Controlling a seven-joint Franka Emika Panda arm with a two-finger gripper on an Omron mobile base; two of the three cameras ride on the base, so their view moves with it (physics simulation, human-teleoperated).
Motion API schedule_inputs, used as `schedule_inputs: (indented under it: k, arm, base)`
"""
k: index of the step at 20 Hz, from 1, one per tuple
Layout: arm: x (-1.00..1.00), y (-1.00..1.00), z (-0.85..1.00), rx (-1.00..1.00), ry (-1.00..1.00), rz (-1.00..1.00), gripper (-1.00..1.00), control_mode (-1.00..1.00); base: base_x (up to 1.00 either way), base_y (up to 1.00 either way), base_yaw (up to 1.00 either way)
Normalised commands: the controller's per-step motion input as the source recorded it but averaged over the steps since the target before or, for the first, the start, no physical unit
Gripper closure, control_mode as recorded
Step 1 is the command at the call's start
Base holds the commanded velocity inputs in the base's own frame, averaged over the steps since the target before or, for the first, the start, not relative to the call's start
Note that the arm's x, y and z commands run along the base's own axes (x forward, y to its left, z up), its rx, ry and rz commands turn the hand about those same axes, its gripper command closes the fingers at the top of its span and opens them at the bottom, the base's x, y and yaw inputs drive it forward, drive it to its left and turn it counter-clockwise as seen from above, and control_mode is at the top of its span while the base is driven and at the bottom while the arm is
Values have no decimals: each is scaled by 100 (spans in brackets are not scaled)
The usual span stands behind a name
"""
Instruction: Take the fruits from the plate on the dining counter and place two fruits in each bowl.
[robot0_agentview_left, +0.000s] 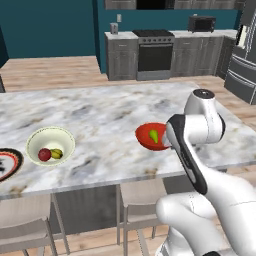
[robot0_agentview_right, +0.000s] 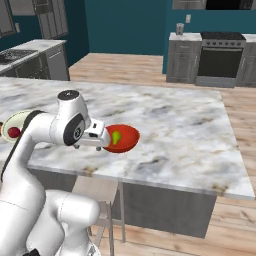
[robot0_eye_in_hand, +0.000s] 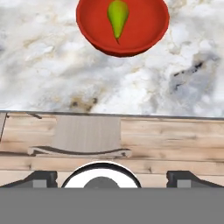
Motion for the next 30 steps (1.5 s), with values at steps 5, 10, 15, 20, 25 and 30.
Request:
schedule_inputs:
  k: [5,10,15,20,25,30]
  arm:
    - [-39,10,33,0,1,0,-100,-100]
    - [-19,0,14,4,0,0,-100,-100]
    - [-26,-1,0,11,0,-2,-100,-100]
    - [-7,0,0,0,0,-1,-100,100]
    - [0,0,0,0,0,0,-100,100]
    - [0,0,0,0,0,0,-100,100]
  base:
    - [0,0,0]
    - [0,0,0]
    - [0,0,0]
    - [-6,0,0]
    - [-61,48,0]
    - [-36,100,0]
